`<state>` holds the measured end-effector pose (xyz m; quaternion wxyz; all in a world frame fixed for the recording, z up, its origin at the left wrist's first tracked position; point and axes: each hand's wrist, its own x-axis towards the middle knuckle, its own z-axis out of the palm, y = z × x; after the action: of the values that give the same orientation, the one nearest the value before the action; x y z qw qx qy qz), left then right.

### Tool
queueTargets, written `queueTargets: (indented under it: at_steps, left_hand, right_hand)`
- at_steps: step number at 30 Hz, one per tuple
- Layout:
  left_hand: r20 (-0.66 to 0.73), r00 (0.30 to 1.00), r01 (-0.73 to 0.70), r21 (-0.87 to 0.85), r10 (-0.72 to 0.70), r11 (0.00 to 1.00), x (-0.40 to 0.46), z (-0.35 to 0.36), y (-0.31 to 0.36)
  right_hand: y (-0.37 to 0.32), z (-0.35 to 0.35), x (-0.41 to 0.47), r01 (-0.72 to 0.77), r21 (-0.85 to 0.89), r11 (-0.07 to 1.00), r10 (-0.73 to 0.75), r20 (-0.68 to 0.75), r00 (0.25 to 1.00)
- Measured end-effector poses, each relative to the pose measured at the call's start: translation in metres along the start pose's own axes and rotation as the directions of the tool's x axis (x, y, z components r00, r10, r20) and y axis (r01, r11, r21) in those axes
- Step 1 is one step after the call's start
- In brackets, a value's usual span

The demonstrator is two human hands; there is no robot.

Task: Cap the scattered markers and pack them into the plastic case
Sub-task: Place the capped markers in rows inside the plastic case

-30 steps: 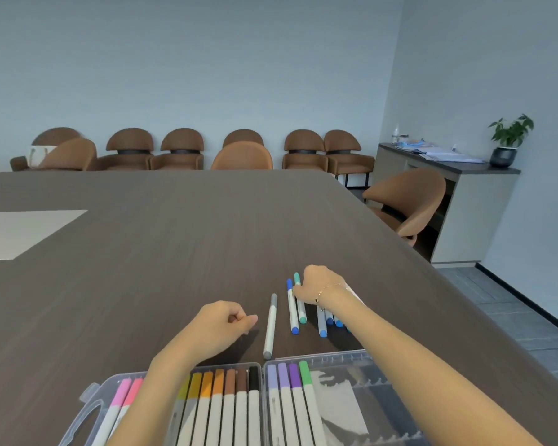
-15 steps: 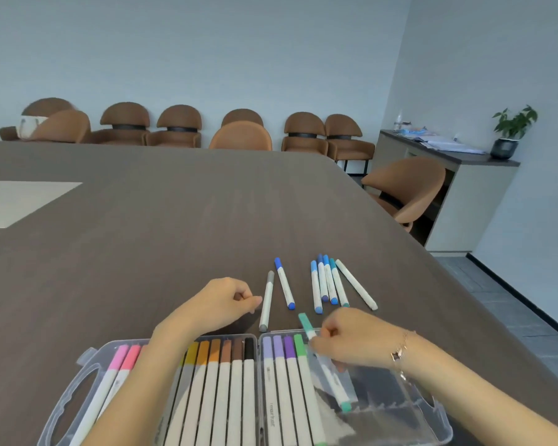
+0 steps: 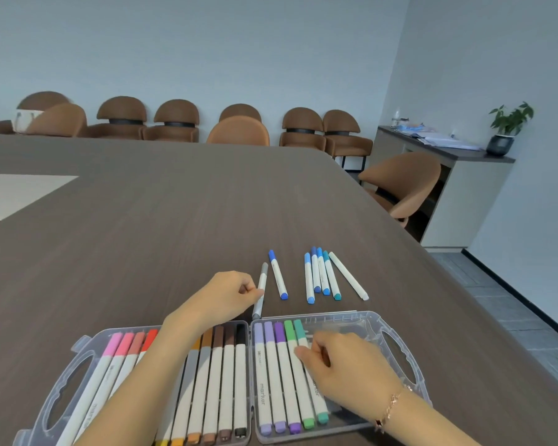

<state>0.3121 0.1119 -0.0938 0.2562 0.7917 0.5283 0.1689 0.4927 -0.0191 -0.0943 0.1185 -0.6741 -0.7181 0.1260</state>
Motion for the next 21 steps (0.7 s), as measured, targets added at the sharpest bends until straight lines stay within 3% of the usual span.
queueTargets:
  at_steps: [3,9,12,14,16,21]
  left_hand:
    - [0.007,1.0,0.014,-0.002,-0.014,1.0,0.002,0.002,-0.003]
    - [-0.041,0.997,0.068,-0.002,-0.068,0.998,0.003,0.007,-0.004]
    - [-0.044,0.993,0.109,0.003,-0.108,0.994,0.002,0.009,-0.006]
    - [-0.042,0.991,0.128,-0.01,-0.129,0.992,0.003,0.01,-0.006]
    - [-0.045,0.988,0.145,-0.008,-0.145,0.989,0.003,0.012,-0.004]
    - [-0.07,0.98,0.186,0.002,-0.186,0.982,0.005,0.015,-0.004]
  right_hand:
    - [0.001,0.008,-0.003,0.107,-0.145,0.984,-0.117,-0.062,0.991]
    - [0.002,0.008,-0.002,0.195,-0.224,0.955,-0.199,0.001,0.98]
    - [0.006,-0.009,0.011,0.099,0.001,0.995,-0.099,0.108,0.989]
    - [0.016,-0.026,0.037,0.0,0.137,0.991,-0.001,0.006,1.0]
    - [0.029,-0.039,0.074,-0.08,0.095,0.992,0.089,-0.098,0.991]
    - [0.036,-0.031,0.135,-0.193,-0.161,0.968,0.177,-0.11,0.978]
